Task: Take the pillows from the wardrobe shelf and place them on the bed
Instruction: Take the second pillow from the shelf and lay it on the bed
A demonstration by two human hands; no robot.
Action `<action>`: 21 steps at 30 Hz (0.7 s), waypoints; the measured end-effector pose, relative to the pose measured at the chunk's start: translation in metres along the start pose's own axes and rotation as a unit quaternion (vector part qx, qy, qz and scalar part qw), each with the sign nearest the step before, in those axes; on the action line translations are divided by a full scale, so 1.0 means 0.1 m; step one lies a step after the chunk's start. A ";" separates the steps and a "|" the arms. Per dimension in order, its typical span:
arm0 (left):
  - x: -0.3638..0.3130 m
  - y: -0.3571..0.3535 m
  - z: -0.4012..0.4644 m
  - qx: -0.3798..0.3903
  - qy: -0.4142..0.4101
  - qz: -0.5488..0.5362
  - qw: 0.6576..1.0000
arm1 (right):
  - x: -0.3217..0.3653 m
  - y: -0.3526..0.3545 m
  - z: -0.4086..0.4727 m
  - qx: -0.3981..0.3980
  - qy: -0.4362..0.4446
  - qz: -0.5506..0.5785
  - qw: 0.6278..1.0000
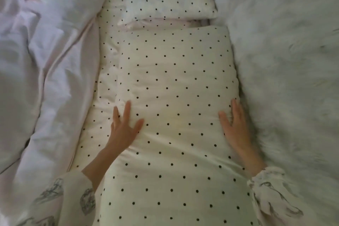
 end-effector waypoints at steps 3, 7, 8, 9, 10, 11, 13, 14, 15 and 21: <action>0.05 0.02 -0.12 -0.002 0.014 -0.010 1.000 | -0.16 0.06 -0.20 0.007 -0.037 0.029 0.999; 0.18 0.11 -0.43 -0.005 0.030 -0.005 1.000 | -0.27 0.18 -0.48 0.022 -0.054 0.094 0.994; 0.24 0.13 -0.53 -0.003 0.042 0.001 0.999 | -0.29 0.21 -0.57 0.024 -0.060 0.111 0.992; 0.31 0.15 -0.63 0.003 0.058 0.006 0.998 | -0.33 0.23 -0.67 0.025 -0.072 0.126 0.989; 0.40 0.17 -0.76 0.012 0.077 0.008 0.997 | -0.38 0.26 -0.80 0.026 -0.090 0.136 0.986; 0.48 0.18 -0.89 0.022 0.101 -0.001 0.995 | -0.45 0.29 -0.93 0.026 -0.107 0.139 0.984; 0.63 0.20 -1.18 0.040 0.159 -0.033 0.986 | -0.61 0.37 -1.23 0.028 -0.133 0.131 0.982; 0.70 0.20 -1.31 0.041 0.181 -0.044 0.982 | -0.69 0.40 -1.37 0.028 -0.144 0.134 0.980; 0.77 0.20 -1.43 0.038 0.192 -0.047 0.980 | -0.76 0.42 -1.50 0.025 -0.156 0.148 0.976; 1.08 0.25 -1.98 0.035 0.187 -0.134 0.973 | -1.00 0.52 -2.09 0.014 -0.179 0.220 0.959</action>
Point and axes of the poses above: each hand's wrist, its own z-axis towards the middle knuckle, its own y-axis out of the back of the hand, x = y × z, the point moved 3 cm from there along z, towards the middle knuckle, and after that the axes turned 14 degrees about -x, right-handed, at the moved point
